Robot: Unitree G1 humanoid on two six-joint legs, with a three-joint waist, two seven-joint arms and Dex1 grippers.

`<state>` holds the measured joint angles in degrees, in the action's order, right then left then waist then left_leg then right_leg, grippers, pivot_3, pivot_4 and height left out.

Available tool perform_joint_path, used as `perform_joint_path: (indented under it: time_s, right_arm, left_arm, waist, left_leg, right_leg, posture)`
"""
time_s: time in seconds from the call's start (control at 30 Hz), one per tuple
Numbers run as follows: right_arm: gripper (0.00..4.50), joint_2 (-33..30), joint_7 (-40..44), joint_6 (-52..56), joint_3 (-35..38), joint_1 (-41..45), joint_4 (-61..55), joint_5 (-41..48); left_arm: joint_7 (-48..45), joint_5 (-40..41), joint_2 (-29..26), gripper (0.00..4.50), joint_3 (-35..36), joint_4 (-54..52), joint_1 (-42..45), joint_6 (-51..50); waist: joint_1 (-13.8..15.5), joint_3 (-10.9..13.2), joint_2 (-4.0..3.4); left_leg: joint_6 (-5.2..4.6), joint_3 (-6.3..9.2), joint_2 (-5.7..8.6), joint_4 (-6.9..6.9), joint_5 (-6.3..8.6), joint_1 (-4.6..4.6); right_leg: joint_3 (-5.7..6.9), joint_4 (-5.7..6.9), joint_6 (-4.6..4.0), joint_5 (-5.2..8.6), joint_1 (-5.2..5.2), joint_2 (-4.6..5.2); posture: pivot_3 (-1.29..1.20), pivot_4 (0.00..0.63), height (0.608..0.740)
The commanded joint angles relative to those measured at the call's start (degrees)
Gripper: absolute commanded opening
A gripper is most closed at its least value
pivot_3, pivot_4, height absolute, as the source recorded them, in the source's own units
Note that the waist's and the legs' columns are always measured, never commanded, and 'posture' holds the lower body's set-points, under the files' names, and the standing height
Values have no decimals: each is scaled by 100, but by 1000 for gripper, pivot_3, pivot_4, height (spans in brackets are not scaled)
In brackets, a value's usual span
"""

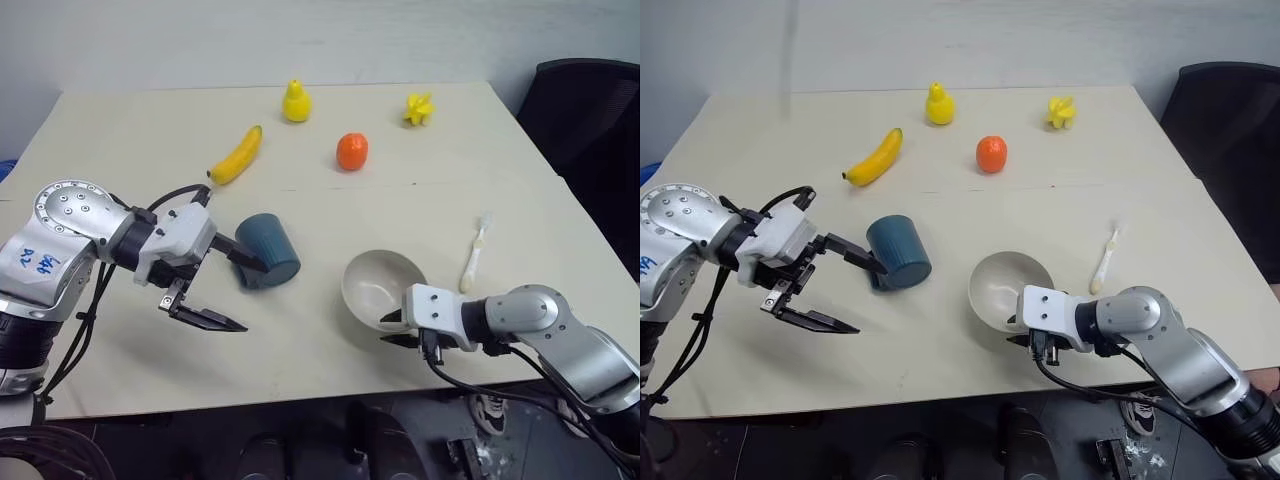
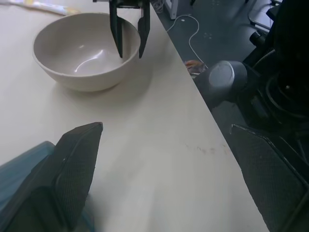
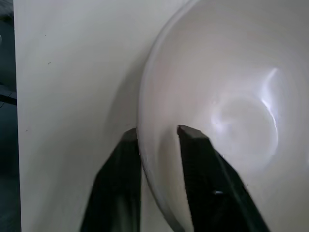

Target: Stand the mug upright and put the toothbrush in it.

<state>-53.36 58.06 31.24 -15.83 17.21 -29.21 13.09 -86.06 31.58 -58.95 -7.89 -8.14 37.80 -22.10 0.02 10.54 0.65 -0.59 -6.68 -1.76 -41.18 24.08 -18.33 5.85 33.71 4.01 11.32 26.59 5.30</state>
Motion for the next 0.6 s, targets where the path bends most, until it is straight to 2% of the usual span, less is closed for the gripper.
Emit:
perform_joint_path:
  time_s: [0.03,0.13,0.23,0.4,0.5,0.6]
  right_arm:
    - [61,-26,18,-16,145,-91,-296,23]
    - [23,71,-264,80,331,-204,-468,-60]
    - [23,71,-572,544,902,-325,-814,153]
    - [23,-427,-803,1580,3008,-806,-1253,231]
    - [23,-598,-787,2000,4261,-1719,-1195,-119]
    - [23,-436,-882,1955,4778,-2658,-928,-425]
  left_arm:
    - [-377,64,107,4500,24,32,180,-24]
    - [-305,129,281,4500,39,86,260,-141]
    - [-156,275,522,4500,113,138,400,-361]
    - [194,519,1020,4500,288,252,685,-782]
    - [510,580,1394,4500,301,180,704,-935]
    - [519,538,1550,4500,266,55,640,-949]
  waist:
    - [2,-1,1]
    - [1,-3,5]
    - [19,-3,5]
    - [109,-1,2]
    - [172,-2,2]
    - [169,-4,6]
  left_leg:
    - [0,0,0,-1,0,0]
    - [0,4,-2,-1,0,3]
    - [0,4,-1,-6,0,2]
    - [-1,7,4,-15,0,-10]
    - [-4,14,2,-12,1,-10]
    - [-3,34,3,-7,1,-20]
  right_leg:
    - [-1,2,0,0,0,0]
    - [2,-1,0,0,-8,-1]
    - [1,1,2,-1,-8,0]
    - [0,-2,11,-7,-5,3]
    - [1,-12,14,-8,-8,0]
    - [5,-23,15,-8,-15,-7]
  posture:
    - [0,150,740]
    - [0,150,740]
    - [0,150,740]
    - [0,150,740]
    - [0,150,740]
    - [0,150,740]
